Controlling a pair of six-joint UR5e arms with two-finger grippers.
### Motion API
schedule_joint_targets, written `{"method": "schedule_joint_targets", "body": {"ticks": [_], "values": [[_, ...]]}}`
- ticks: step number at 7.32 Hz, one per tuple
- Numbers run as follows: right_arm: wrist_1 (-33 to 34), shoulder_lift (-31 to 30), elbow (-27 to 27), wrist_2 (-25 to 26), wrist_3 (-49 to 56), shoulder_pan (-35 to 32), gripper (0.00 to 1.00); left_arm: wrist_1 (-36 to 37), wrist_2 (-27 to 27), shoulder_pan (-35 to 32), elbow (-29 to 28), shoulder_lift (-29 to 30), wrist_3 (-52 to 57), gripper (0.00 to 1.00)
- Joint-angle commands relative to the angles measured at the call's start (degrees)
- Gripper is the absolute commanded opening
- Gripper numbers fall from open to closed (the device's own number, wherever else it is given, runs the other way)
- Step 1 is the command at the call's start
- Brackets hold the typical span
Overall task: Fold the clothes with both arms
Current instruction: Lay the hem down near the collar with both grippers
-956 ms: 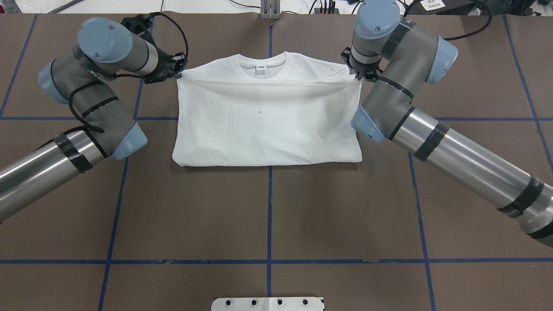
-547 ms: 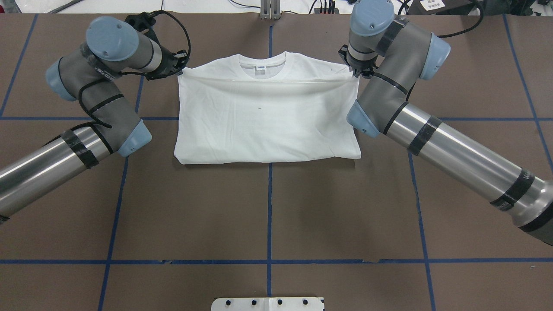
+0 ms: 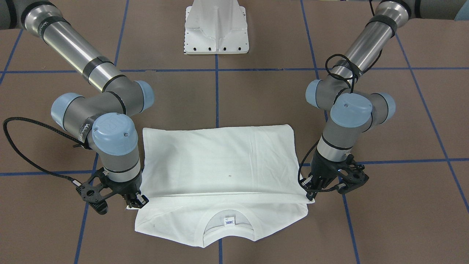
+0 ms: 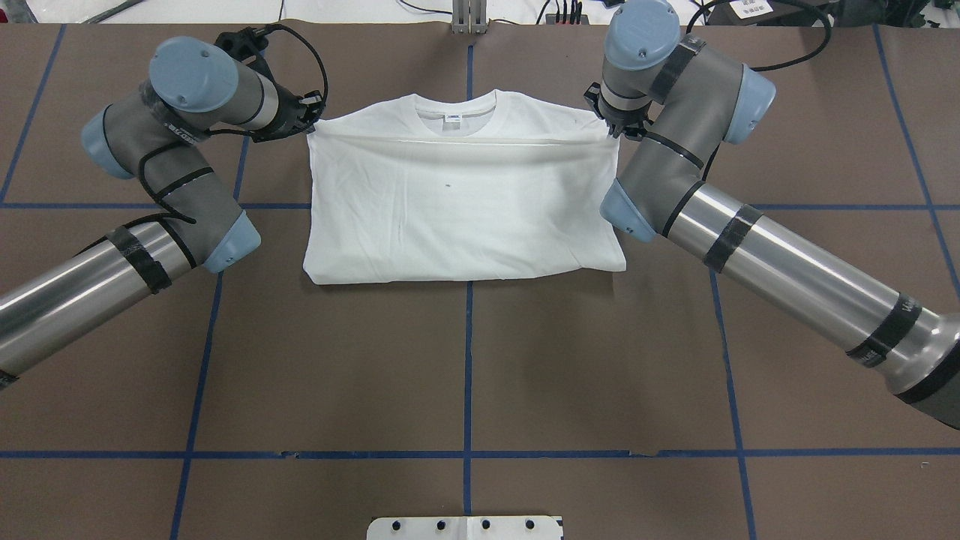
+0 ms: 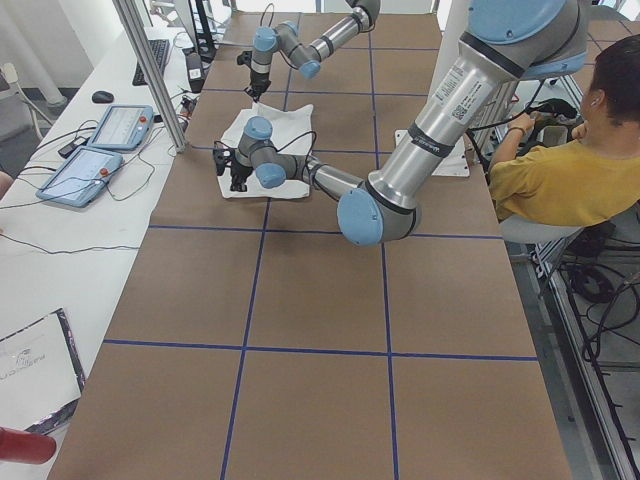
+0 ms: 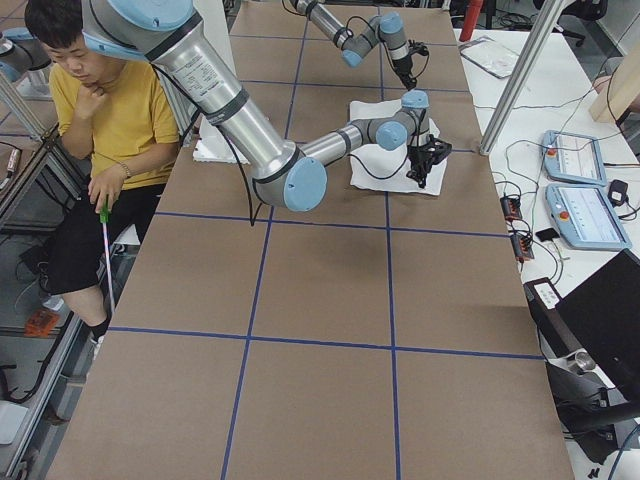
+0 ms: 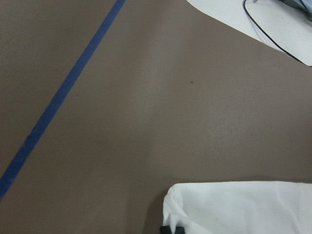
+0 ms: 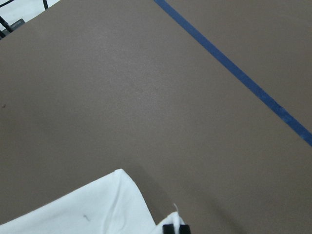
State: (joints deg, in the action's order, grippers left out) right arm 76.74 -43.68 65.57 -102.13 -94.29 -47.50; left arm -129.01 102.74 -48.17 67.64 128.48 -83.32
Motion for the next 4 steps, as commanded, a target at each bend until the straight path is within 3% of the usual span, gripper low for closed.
{"method": "schedule_joint_targets", "body": {"ticks": [1, 4], "values": [[-1.5, 0.7, -1.7, 0.1, 0.1, 0.0, 0.0, -0.1, 0.0, 0.0, -0.5, -0.1, 0.0, 0.05], [-3.7, 1.8, -4.3, 0.4, 0.0, -0.1, 0.0, -0.1, 0.0, -0.1, -0.5, -0.2, 0.0, 0.05]]}}
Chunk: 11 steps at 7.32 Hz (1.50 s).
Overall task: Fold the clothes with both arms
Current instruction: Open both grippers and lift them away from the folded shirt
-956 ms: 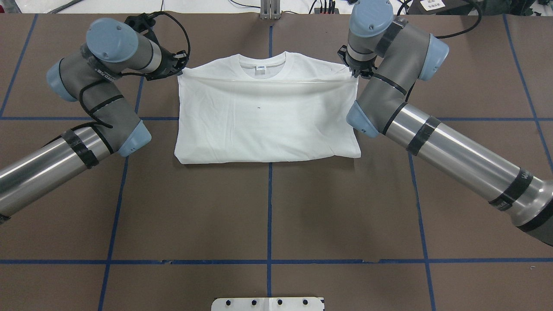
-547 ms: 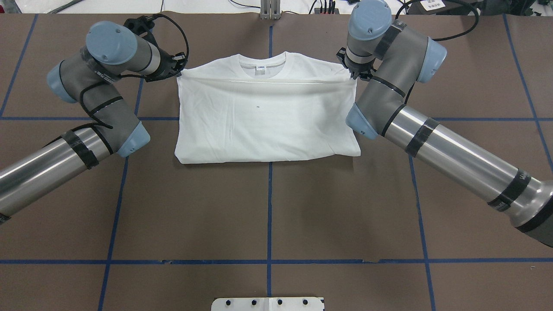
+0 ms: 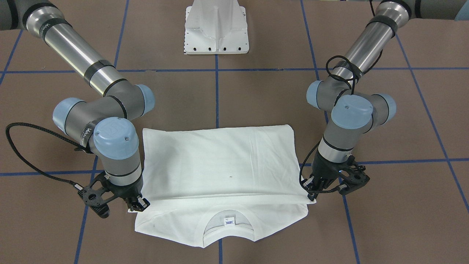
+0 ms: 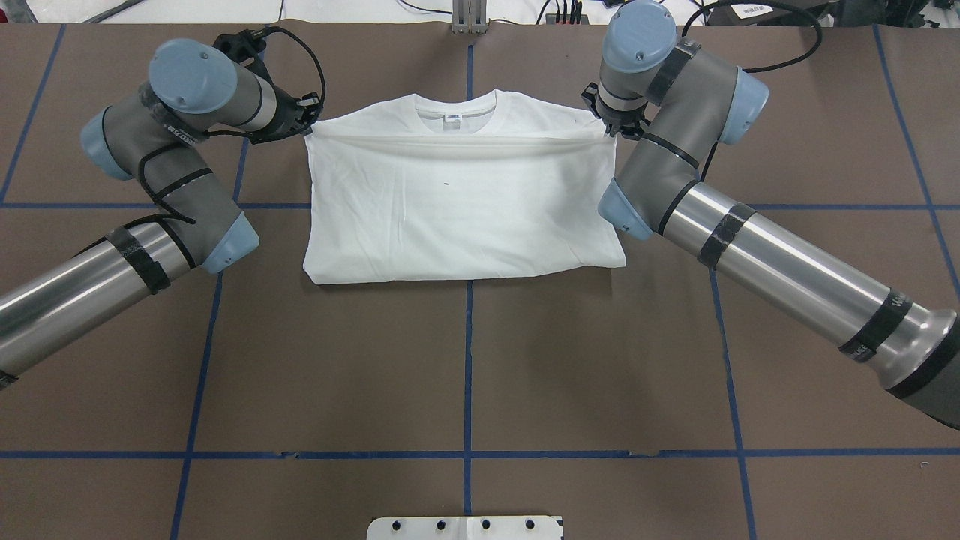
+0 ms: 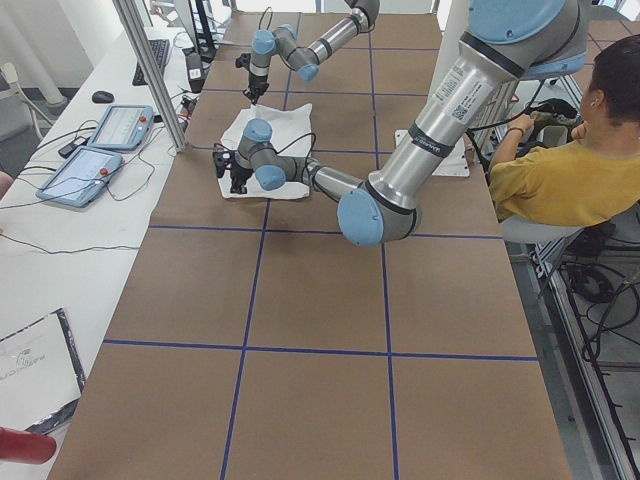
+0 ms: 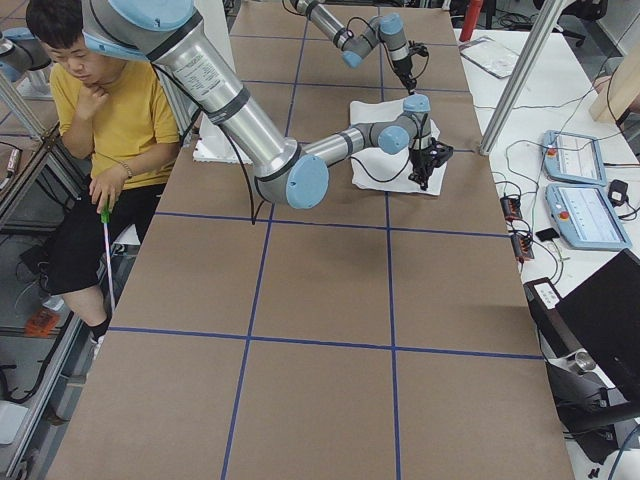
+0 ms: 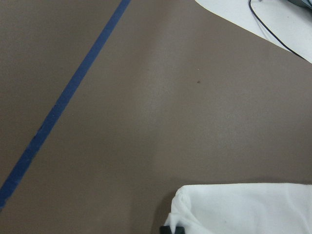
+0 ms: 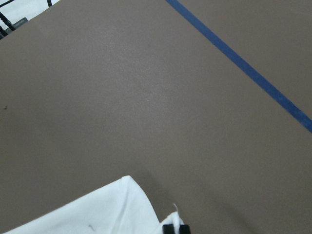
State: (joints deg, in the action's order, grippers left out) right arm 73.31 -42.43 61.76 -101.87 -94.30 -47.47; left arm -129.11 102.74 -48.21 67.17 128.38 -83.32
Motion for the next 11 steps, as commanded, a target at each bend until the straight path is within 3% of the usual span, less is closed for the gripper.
{"method": "schedule_joint_targets", "body": {"ticks": [1, 2, 3, 4, 5, 6, 7, 9, 11], "values": [[-0.4, 0.6, -0.8, 0.4, 0.0, -0.1, 0.04, -0.1, 0.0, 0.0, 0.0, -0.1, 0.0, 0.1], [-0.4, 0.6, -1.2, 0.4, 0.1, -0.1, 0.28, -0.6, 0.0, -0.1, 0.0, -0.1, 0.0, 0.19], [-0.4, 0.6, -1.5, 0.9, 0.1, 0.0, 0.43, -0.9, 0.0, -0.3, 0.0, 0.0, 0.0, 0.21], [-0.4, 0.8, -1.6, 0.9, 0.1, 0.0, 0.48, -1.5, 0.0, -0.8, -0.3, 0.0, 0.0, 0.24], [-0.4, 1.1, -1.6, 0.9, 0.1, 0.0, 0.99, -1.6, 0.1, -1.2, -0.3, -0.1, -0.1, 0.25], [-0.4, 1.3, -0.8, 0.8, -0.3, -0.5, 1.0, -1.8, 0.3, -1.8, -0.3, 0.0, -0.1, 0.25], [-0.1, 0.1, 3.8, 0.1, -0.8, -0.9, 1.0, -2.5, 0.6, -2.3, 0.0, 0.1, -0.2, 0.33], [-0.4, -9.3, 17.9, -3.4, -7.1, 0.1, 1.0, -2.9, 0.6, -2.5, 0.1, 0.0, -0.2, 0.36], [0.2, -17.6, 30.6, -3.3, -10.6, 4.2, 1.0, -3.9, 1.5, -2.8, 0.2, -0.3, -0.2, 0.37]]}}
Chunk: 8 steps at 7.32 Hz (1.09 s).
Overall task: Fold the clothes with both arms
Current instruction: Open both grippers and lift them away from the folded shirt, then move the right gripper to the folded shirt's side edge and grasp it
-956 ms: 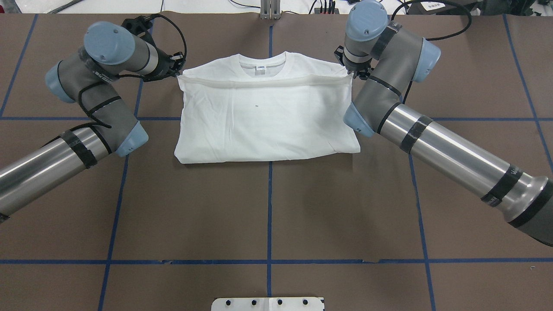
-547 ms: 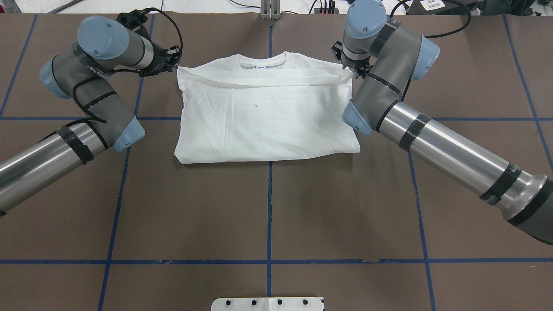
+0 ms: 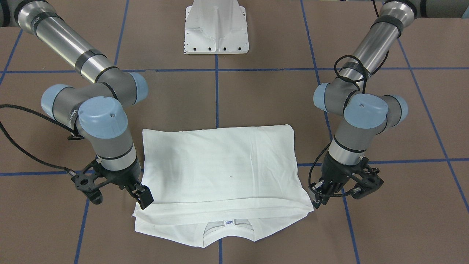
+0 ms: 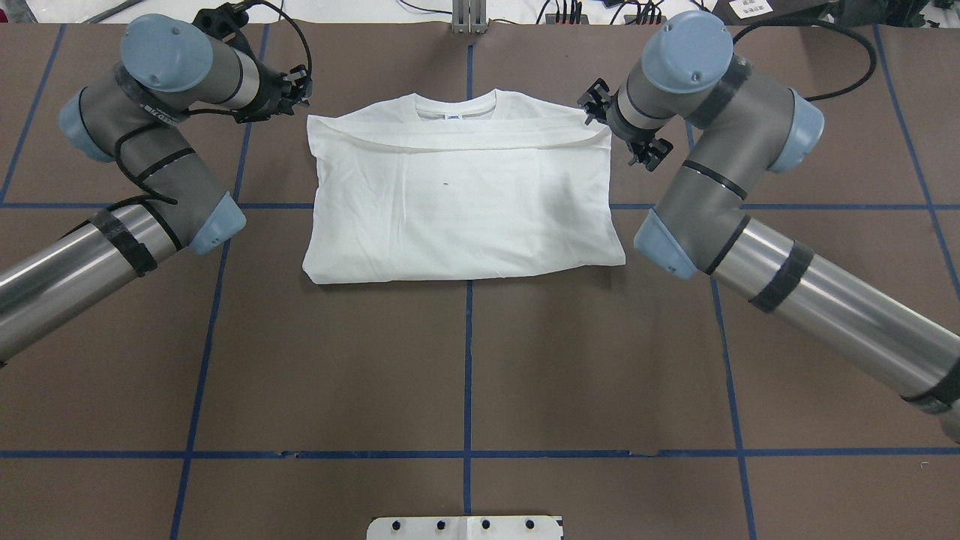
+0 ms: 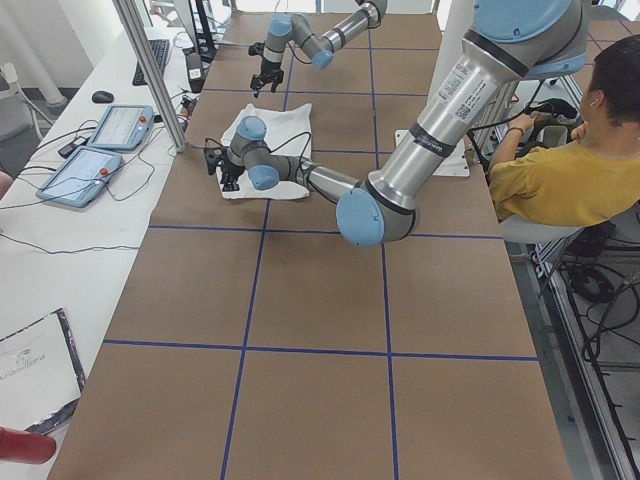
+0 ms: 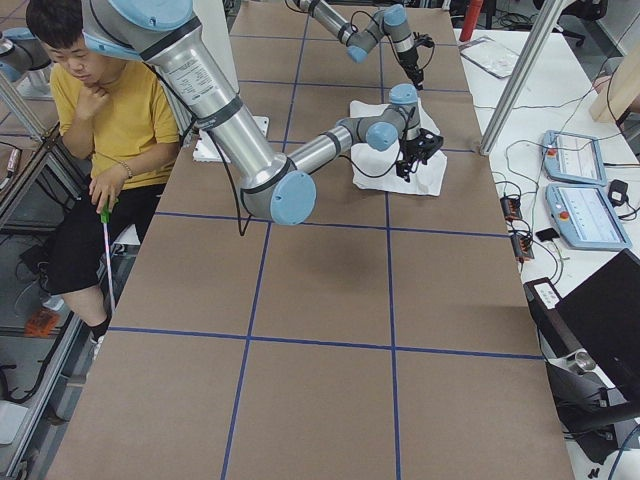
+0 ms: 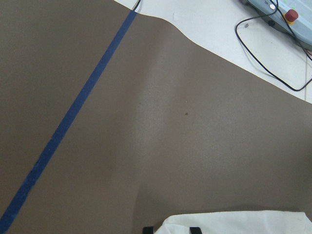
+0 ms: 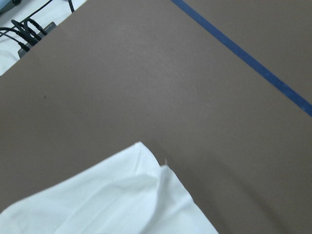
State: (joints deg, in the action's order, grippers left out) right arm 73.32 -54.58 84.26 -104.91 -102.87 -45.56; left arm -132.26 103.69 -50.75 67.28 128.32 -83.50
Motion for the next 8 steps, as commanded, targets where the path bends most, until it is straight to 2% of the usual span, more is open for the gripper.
{"method": "schedule_joint_targets", "body": {"ticks": [1, 3, 7, 8], "values": [[-0.5, -10.0, 12.5, 0.8, -7.0, 5.4, 1.0, -2.1, 0.5, -0.6, 0.0, -0.9, 0.1, 0.36], [-0.5, -12.8, 15.5, 6.3, -14.0, 10.6, 1.0, -4.1, 0.5, -0.4, 0.0, -1.8, 0.0, 0.36], [-0.6, -13.2, 14.3, 6.7, -14.2, 13.5, 1.0, -3.8, 0.5, -0.4, 0.0, -1.8, 0.2, 0.36], [-0.6, -13.1, 13.9, 7.1, -15.6, 13.7, 0.88, -3.5, 0.5, -0.4, 0.1, -1.9, 0.2, 0.36]]}}
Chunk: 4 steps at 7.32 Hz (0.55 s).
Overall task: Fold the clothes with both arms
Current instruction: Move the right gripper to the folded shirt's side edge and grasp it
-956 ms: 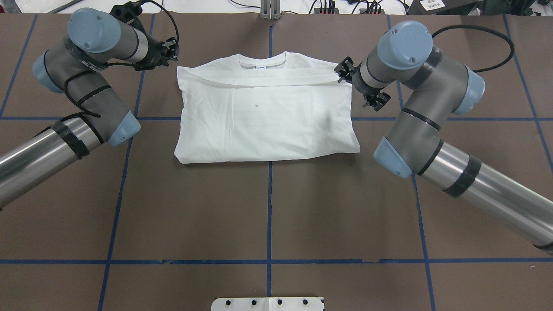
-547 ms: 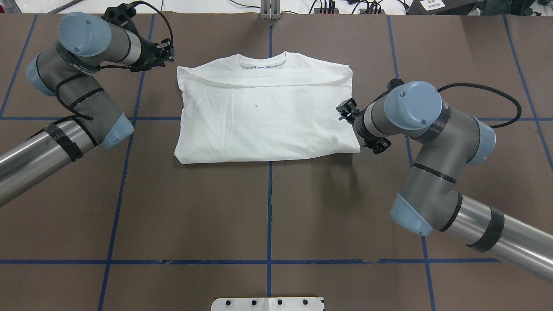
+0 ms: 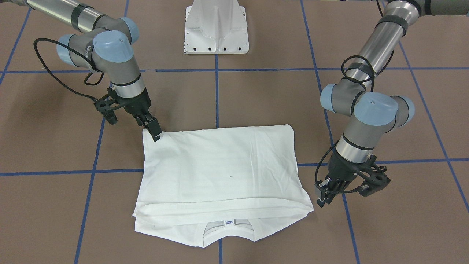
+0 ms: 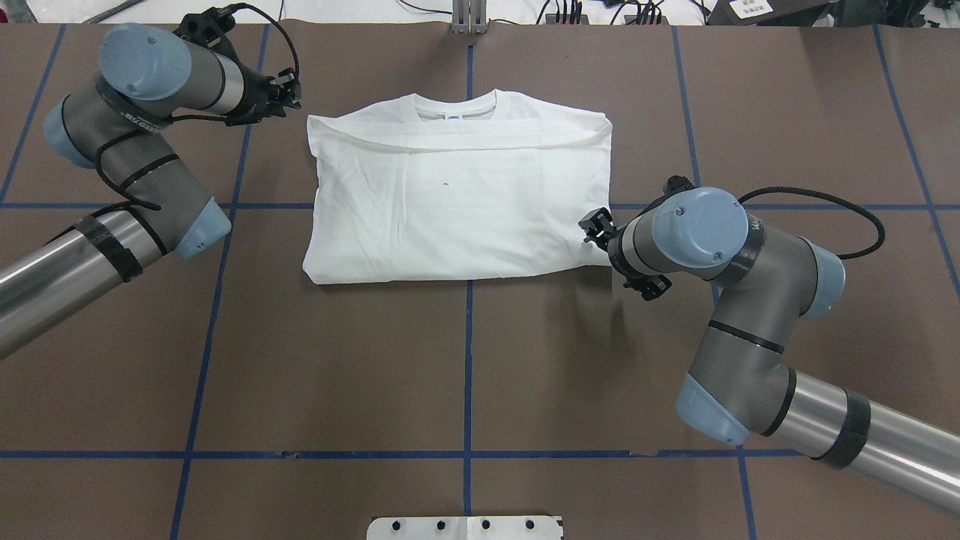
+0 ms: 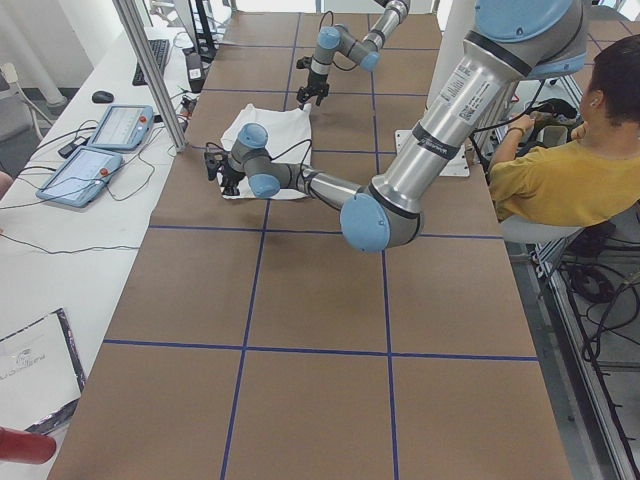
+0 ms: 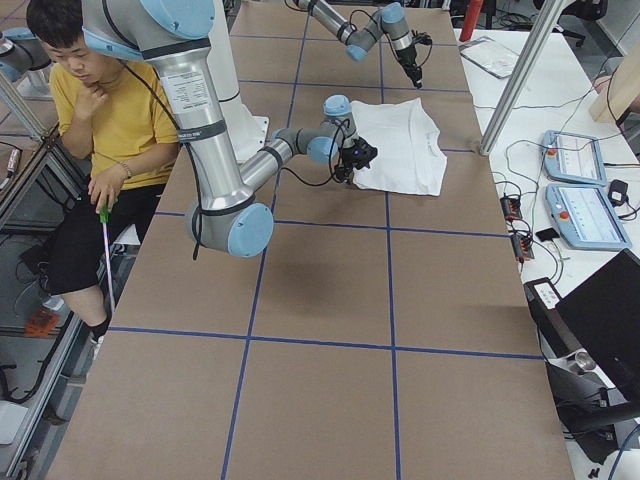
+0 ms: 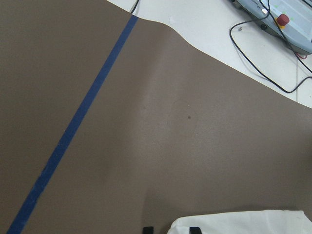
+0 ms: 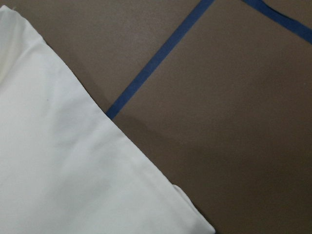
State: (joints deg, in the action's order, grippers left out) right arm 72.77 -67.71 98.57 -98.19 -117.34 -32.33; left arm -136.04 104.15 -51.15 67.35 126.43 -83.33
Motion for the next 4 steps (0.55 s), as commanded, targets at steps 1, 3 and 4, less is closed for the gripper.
{"method": "schedule_joint_targets", "body": {"ticks": [1, 3, 4], "values": [[0.1, 0.0, -0.8, 0.4, -2.1, 0.5, 0.53, 0.3, 0.0, 0.0, 0.1, 0.0, 0.1, 0.36], [-0.1, 0.1, -2.5, 0.3, -2.5, 0.6, 0.0, 0.3, 0.0, 0.0, 0.1, 0.0, 0.1, 0.35], [-0.1, 0.0, -2.4, 0.3, -2.5, 0.6, 0.0, 0.3, 0.0, 0.0, 0.1, 0.0, 0.1, 0.35]]}}
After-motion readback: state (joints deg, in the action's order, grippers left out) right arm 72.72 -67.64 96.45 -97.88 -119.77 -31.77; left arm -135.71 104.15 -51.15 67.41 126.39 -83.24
